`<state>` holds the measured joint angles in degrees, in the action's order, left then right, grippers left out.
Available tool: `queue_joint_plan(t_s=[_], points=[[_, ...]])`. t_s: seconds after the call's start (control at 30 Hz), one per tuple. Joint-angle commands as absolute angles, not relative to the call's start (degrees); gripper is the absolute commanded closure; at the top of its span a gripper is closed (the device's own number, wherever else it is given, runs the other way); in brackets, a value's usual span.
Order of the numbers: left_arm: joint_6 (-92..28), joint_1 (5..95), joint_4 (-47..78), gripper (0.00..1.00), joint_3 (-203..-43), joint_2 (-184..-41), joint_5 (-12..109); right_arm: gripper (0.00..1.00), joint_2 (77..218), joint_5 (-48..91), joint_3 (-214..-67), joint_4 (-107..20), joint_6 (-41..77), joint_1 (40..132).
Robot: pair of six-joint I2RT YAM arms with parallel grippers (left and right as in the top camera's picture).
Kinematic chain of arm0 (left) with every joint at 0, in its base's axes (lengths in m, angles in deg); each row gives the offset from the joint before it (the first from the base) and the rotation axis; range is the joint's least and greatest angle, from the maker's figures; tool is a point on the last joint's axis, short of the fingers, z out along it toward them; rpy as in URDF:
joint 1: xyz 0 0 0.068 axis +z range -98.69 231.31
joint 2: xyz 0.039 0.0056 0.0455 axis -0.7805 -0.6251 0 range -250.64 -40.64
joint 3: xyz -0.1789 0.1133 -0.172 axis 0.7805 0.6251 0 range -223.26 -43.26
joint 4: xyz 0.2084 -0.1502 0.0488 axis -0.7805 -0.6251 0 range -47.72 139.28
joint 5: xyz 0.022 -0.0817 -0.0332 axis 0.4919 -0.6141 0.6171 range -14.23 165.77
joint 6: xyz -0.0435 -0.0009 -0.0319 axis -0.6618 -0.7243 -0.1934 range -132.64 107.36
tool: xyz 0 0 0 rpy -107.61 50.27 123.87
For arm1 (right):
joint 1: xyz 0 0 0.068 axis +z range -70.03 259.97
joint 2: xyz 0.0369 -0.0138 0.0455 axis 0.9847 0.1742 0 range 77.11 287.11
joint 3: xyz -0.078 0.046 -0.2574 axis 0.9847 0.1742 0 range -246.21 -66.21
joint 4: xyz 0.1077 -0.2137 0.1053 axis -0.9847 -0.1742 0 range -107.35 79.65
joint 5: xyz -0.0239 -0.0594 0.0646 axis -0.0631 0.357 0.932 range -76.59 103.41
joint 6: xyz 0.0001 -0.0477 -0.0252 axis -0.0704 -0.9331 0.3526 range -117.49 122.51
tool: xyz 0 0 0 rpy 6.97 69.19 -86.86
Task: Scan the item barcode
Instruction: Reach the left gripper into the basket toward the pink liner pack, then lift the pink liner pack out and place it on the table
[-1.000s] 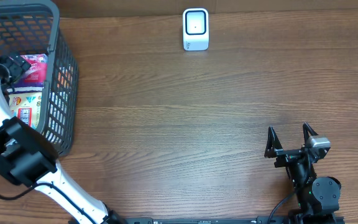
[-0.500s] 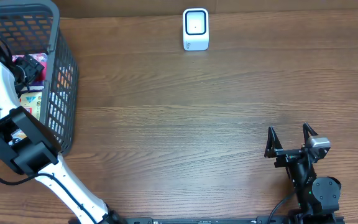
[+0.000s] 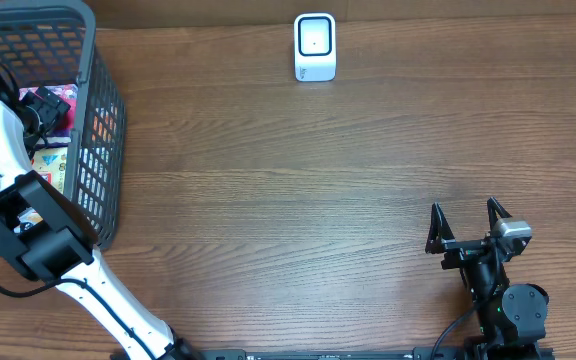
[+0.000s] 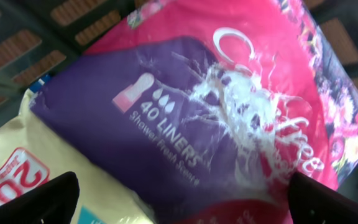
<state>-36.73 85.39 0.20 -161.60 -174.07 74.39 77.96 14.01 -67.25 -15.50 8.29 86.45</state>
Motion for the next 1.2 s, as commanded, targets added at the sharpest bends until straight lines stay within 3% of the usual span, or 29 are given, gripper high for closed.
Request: queue_joint_plan(t_s=[0.0,0.13,0.2,0.23,0.27,0.3,0.33,0.73,1.17], points=[[-40.1,85.0,3.1,0.0,-158.1,-175.3,74.2,0.0,77.4,13.5,-66.7,-15.2,8.3,86.8],[-40.1,85.0,8.8,0.0,-152.4,-175.3,73.1,0.0,77.4,13.5,-66.7,-15.2,8.3,86.8],[-40.1,85.0,10.6,0.21,-150.2,-175.3,72.4,0.0,77.4,13.5,-66.7,-15.2,8.3,86.8],[-40.2,85.0,11.1,0.42,-149.6,-175.3,72.3,0.0,77.4,13.5,-66.7,-15.2,8.3,86.8],[-40.3,85.0,11.3,0.77,-149.5,-175.3,72.3,0.0,77.4,13.5,-66.7,-15.2,8.3,86.8],[-40.4,85.0,11.3,0.92,-149.5,-175.2,72.3,0.0,77.4,13.5,-66.7,-15.2,8.3,86.8],[-40.4,85.0,11.3,0.96,-149.6,-175.1,72.0,0.0,77.4,13.5,-66.7,-15.2,8.3,86.8],[-38.3,85.0,4.7,0.96,-155.4,-167.4,69.9,0.0,77.4,13.5,-66.7,-15.2,8.3,86.8],[-34.8,85.1,-4.0,0.96,-161.8,-138.7,65.5,0.0,77.4,13.5,-66.7,-15.2,8.3,86.8]])
